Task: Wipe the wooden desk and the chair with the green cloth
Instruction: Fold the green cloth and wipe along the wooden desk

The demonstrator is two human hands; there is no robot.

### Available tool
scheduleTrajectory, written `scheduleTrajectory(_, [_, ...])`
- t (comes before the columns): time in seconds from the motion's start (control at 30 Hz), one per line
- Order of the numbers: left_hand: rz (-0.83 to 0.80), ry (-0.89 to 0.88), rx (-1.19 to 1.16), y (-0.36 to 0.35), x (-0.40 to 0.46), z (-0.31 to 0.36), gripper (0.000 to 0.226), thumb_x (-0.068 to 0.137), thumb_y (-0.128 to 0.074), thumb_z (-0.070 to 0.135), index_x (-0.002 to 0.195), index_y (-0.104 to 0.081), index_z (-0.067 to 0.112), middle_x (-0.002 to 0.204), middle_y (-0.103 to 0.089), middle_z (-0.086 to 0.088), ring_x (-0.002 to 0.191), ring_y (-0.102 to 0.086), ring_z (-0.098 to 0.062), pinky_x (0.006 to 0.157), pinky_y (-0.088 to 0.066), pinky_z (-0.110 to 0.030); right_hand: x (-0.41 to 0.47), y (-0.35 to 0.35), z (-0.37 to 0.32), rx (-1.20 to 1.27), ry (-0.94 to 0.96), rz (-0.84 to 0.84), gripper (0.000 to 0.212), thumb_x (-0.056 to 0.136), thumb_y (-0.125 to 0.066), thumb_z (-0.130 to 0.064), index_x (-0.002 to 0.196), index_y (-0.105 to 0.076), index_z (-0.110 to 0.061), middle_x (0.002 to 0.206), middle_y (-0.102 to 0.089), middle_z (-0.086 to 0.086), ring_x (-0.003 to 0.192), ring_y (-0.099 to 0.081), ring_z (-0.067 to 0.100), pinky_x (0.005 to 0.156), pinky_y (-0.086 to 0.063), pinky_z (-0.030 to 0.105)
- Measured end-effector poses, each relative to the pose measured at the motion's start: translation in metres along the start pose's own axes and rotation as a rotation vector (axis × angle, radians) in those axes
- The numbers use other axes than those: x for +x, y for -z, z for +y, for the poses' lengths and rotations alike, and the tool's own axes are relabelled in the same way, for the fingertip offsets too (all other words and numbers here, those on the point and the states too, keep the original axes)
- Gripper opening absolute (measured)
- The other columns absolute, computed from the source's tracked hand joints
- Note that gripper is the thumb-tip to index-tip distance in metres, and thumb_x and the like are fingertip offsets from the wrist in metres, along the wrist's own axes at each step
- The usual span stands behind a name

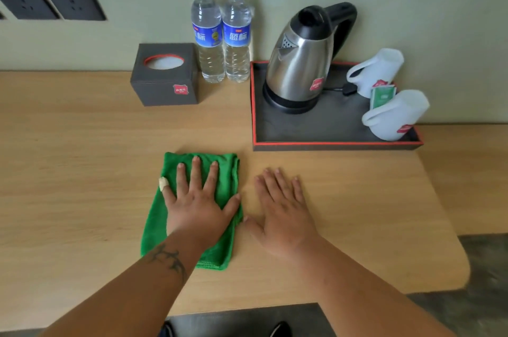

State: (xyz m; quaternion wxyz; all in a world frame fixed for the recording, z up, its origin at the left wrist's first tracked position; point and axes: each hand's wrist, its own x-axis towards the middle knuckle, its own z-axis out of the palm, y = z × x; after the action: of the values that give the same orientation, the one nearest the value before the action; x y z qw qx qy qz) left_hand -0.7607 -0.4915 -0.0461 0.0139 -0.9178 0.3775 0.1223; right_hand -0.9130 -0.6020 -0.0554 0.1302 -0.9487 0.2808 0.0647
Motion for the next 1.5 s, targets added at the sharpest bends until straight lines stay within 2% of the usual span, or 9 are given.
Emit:
scheduleTrajectory(0.2, [-0.089, -0.339, 0.106, -0.004, -0.017, 0.081, 0.090, 0.081, -0.016, 0.083, 0.154, 0.016, 0.040, 0.165, 0.025, 0.000, 0.150, 0.027, -0.031, 0.116, 0.015, -0.062, -0.025, 0.017, 0.104, -0.012, -0.195, 0.092, 0.087, 0.085, -0.033, -0.066, 0.158, -0.030, -0.020, 0.169, -0.021, 0.010, 0.157, -0.012, 0.029, 0.125, -0.003, 0.055])
scheduleTrajectory(0.3, [-0.182, -0.521, 0.105, -0.006, -0.041, 0.100, 0.088, 0.082, -0.018, 0.082, 0.154, 0.017, 0.043, 0.163, 0.031, 0.004, 0.145, 0.037, -0.026, 0.116, 0.018, -0.061, -0.034, 0.018, 0.125, -0.008, -0.147, 0.090, 0.084, 0.083, -0.032, -0.059, 0.157, -0.035, -0.018, 0.168, -0.024, 0.010, 0.156, -0.015, 0.028, 0.125, -0.007, 0.050])
scheduleTrajectory(0.5, [0.002, -0.214, 0.020, -0.005, -0.006, 0.034, 0.076, 0.088, -0.003, 0.075, 0.157, -0.004, 0.042, 0.168, 0.005, 0.005, 0.155, 0.009, -0.025, 0.122, 0.004, -0.056, -0.042, 0.008, 0.131, -0.006, -0.112, 0.163, 0.069, 0.090, -0.040, -0.049, 0.150, -0.047, -0.018, 0.164, -0.035, 0.010, 0.153, -0.027, 0.028, 0.123, -0.015, 0.050])
scheduleTrajectory(0.8, [-0.025, -0.048, 0.043, 0.024, 0.130, 0.019, 0.064, 0.099, -0.016, 0.059, 0.157, 0.001, 0.039, 0.169, 0.009, 0.004, 0.155, 0.010, -0.026, 0.122, 0.004, -0.058, -0.044, 0.003, 0.133, -0.003, -0.119, 0.202, 0.072, 0.090, -0.039, -0.053, 0.153, -0.042, -0.019, 0.165, -0.031, 0.009, 0.154, -0.024, 0.028, 0.124, -0.020, 0.054])
scheduleTrajectory(1.0, [-0.041, -0.187, 0.065, 0.008, 0.048, 0.008, 0.070, 0.095, -0.014, 0.064, 0.158, 0.001, 0.036, 0.169, 0.008, 0.000, 0.155, 0.010, -0.029, 0.122, 0.004, -0.058, -0.043, 0.008, 0.131, 0.007, -0.138, 0.143, 0.073, 0.090, -0.037, -0.054, 0.154, -0.039, -0.020, 0.166, -0.029, 0.011, 0.155, -0.020, 0.030, 0.126, -0.011, 0.052])
scheduleTrajectory(1.13, [-0.106, -0.385, 0.156, -0.002, -0.023, 0.001, 0.072, 0.093, -0.004, 0.068, 0.156, 0.007, 0.035, 0.168, 0.012, -0.001, 0.154, 0.013, -0.030, 0.121, 0.001, -0.061, -0.041, 0.009, 0.130, 0.005, -0.164, 0.138, 0.073, 0.090, -0.039, -0.053, 0.154, -0.038, -0.020, 0.167, -0.027, 0.010, 0.155, -0.018, 0.029, 0.126, -0.010, 0.051])
scheduleTrajectory(1.23, [-0.171, -0.606, 0.144, -0.013, -0.063, 0.023, 0.071, 0.095, -0.012, 0.069, 0.157, -0.005, 0.035, 0.168, -0.002, -0.004, 0.154, 0.005, -0.035, 0.118, -0.005, -0.066, -0.040, 0.010, 0.127, 0.030, -0.157, 0.182, 0.072, 0.087, -0.042, -0.051, 0.151, -0.044, -0.018, 0.164, -0.033, 0.012, 0.154, -0.024, 0.031, 0.125, -0.013, 0.053])
scheduleTrajectory(1.37, [-0.196, -0.762, 0.099, -0.024, -0.087, 0.094, 0.069, 0.097, -0.024, 0.066, 0.158, -0.018, 0.034, 0.167, -0.010, -0.003, 0.153, -0.001, -0.038, 0.116, -0.002, -0.064, -0.036, 0.021, 0.132, 0.244, -0.178, 0.210, 0.067, 0.086, -0.035, -0.048, 0.142, -0.055, -0.016, 0.158, -0.045, 0.011, 0.151, -0.032, 0.029, 0.125, -0.014, 0.049])
scheduleTrajectory(1.5, [-0.221, -0.756, 0.013, -0.024, -0.082, 0.167, 0.069, 0.096, -0.017, 0.066, 0.158, -0.005, 0.036, 0.165, 0.014, 0.002, 0.149, 0.027, -0.030, 0.117, 0.015, -0.063, -0.037, 0.044, 0.146, 0.679, -0.248, 0.208, 0.060, 0.093, -0.032, -0.046, 0.137, -0.061, -0.017, 0.151, -0.054, 0.006, 0.146, -0.039, 0.019, 0.125, -0.021, 0.038])
